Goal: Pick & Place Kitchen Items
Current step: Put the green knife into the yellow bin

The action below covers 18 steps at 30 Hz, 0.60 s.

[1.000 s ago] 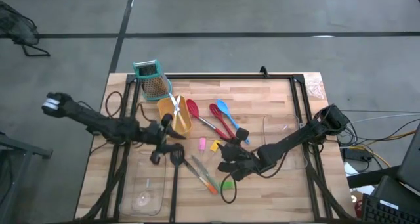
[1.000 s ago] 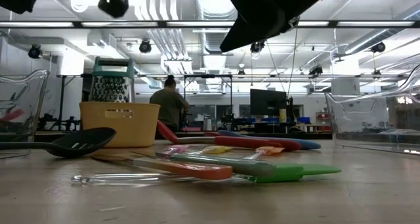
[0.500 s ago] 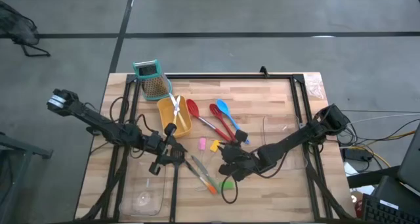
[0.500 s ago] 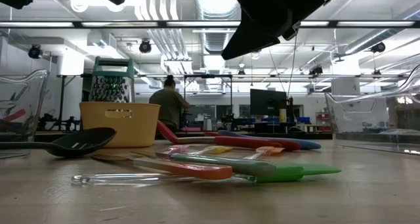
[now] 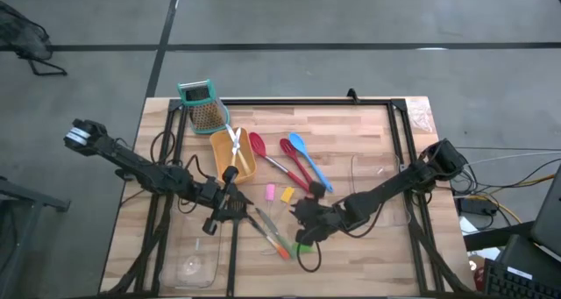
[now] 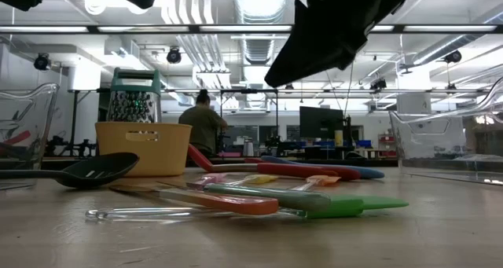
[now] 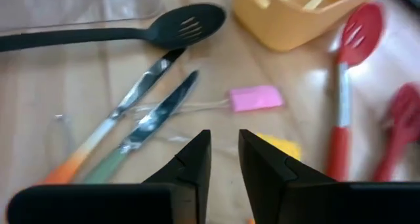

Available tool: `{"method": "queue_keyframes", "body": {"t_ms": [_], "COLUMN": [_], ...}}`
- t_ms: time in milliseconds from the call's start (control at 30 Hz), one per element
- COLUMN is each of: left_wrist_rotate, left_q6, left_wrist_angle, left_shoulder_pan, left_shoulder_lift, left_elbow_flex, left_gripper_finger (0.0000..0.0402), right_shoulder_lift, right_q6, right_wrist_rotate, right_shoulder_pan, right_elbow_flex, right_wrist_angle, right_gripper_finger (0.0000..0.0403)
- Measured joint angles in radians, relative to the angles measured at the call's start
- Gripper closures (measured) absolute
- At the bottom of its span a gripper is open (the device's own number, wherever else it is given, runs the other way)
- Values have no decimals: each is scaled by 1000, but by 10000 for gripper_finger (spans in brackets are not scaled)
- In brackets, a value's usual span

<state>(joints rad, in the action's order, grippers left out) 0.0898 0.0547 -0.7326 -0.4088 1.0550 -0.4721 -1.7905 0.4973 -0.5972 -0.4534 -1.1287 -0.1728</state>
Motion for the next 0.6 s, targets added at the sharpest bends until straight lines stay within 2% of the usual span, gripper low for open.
{"method": "queue_keyframes", "body": {"t_ms": [367,600], "left_wrist_rotate": [1,1], "left_q6": [-4,-3], "left_wrist_angle": [3,10], "left_shoulder_pan": [0,0], "left_shoulder_lift": [0,0], "left_elbow_flex": [0,0], "left_gripper_finger": [232,232], "right_shoulder_lift": [-22,-162], "right_q6": [54,54], "right_wrist_rotate": [112,273], "right_shoulder_pan": [-1,-2], "right_elbow_flex": [47,-49], "right_wrist_angle": [167,172], "right_gripper_finger": [225,183]}}
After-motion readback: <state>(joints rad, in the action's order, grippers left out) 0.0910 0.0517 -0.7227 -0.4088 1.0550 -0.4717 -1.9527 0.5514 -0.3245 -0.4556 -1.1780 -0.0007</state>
